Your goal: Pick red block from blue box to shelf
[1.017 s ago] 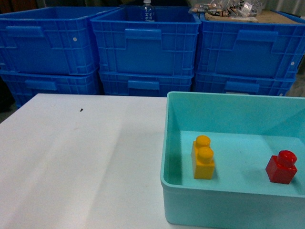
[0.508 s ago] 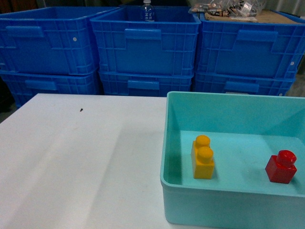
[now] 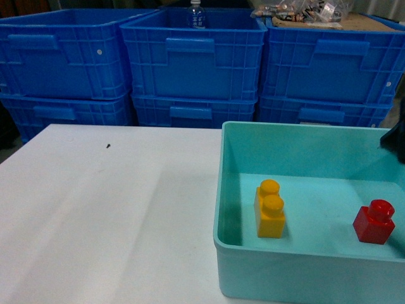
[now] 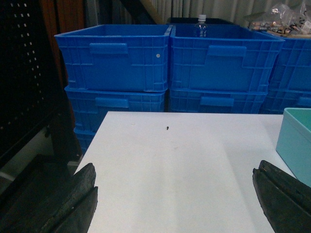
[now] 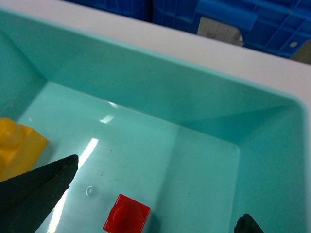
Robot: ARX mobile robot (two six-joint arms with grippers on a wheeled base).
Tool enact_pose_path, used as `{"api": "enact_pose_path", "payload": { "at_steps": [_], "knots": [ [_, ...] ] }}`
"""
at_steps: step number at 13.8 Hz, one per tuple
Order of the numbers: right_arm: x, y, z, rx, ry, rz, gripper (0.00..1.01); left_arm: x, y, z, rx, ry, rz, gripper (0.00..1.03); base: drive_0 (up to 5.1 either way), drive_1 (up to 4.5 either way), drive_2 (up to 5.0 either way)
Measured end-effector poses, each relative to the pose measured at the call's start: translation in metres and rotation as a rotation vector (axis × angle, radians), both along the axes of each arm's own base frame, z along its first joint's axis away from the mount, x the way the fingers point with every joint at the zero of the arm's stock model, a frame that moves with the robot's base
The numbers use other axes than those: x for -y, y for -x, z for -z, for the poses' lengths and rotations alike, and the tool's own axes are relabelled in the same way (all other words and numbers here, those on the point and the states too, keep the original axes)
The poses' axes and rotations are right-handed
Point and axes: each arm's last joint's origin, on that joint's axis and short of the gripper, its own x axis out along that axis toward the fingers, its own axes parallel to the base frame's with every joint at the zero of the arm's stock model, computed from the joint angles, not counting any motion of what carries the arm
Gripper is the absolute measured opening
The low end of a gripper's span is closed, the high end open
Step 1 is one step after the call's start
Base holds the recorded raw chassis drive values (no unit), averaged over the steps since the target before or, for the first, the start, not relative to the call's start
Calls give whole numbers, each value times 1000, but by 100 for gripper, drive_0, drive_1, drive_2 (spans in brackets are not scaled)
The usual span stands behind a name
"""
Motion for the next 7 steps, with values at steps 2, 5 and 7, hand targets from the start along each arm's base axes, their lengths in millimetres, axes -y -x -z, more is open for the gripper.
{"api": "enact_pose_path", "payload": {
  "at_steps": [2,5,7],
  "knots": [
    [-9,-11,25,-51,34,-23,98,0,0,0,1,0,0,98,0,0,0],
    [-27,-23,45,-88,47,-77,98,0,0,0,0,0,0,98,0,0,0],
    [-31,-29,61,-130,57,-74,98,0,0,0,0,0,0,98,0,0,0]
  ]
}}
